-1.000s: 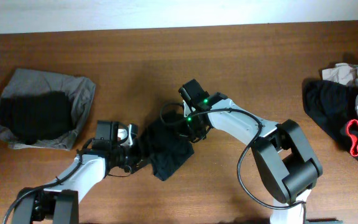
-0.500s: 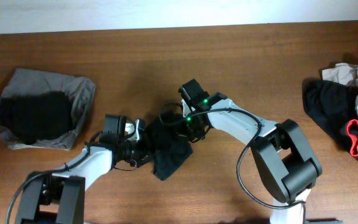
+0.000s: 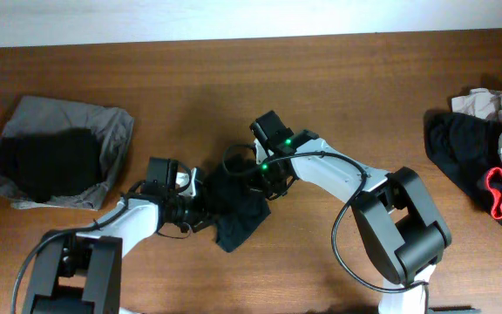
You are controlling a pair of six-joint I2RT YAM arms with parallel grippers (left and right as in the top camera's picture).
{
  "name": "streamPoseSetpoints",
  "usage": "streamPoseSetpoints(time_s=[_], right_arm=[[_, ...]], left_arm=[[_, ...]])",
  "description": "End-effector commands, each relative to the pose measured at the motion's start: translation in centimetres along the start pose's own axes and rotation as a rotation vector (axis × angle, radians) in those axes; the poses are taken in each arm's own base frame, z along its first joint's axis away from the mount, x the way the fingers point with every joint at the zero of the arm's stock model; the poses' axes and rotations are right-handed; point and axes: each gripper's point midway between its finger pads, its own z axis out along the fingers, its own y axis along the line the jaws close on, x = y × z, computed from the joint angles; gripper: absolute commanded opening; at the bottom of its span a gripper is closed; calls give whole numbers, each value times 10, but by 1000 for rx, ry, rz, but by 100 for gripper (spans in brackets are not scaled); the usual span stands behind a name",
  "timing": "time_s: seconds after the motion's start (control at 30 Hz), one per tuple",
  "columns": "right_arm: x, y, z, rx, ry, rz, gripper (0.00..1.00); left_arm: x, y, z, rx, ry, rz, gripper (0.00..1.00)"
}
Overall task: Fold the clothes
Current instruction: 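Carry the bundle leftward with the left gripper, releasing the right gripper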
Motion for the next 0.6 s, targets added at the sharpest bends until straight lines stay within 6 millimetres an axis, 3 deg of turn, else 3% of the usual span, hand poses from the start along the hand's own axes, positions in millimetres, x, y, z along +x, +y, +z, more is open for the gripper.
streamPoseSetpoints(time_s=[0.0, 0.23, 0.33, 0.43, 0.47, 0.57], right_arm=[[6, 7, 7, -25, 34, -12, 4], [4, 8, -2, -22, 12, -91, 4], [-2, 3, -22, 22, -44, -120, 4], [-13, -7, -63, 93, -154, -133, 4], [-18, -11, -91, 118, -223, -118, 4], [-22, -19, -131, 128, -310, -88, 4]], left_arm=[[-2, -10, 5, 27, -1, 70, 28], [-1, -36, 1, 157, 10, 238, 0], [-1, -45, -5, 184, -1, 308, 0], [-7, -51, -22, 167, -56, 357, 0], [-12, -54, -38, 153, -106, 376, 0], [-24, -63, -66, 153, -205, 403, 0]])
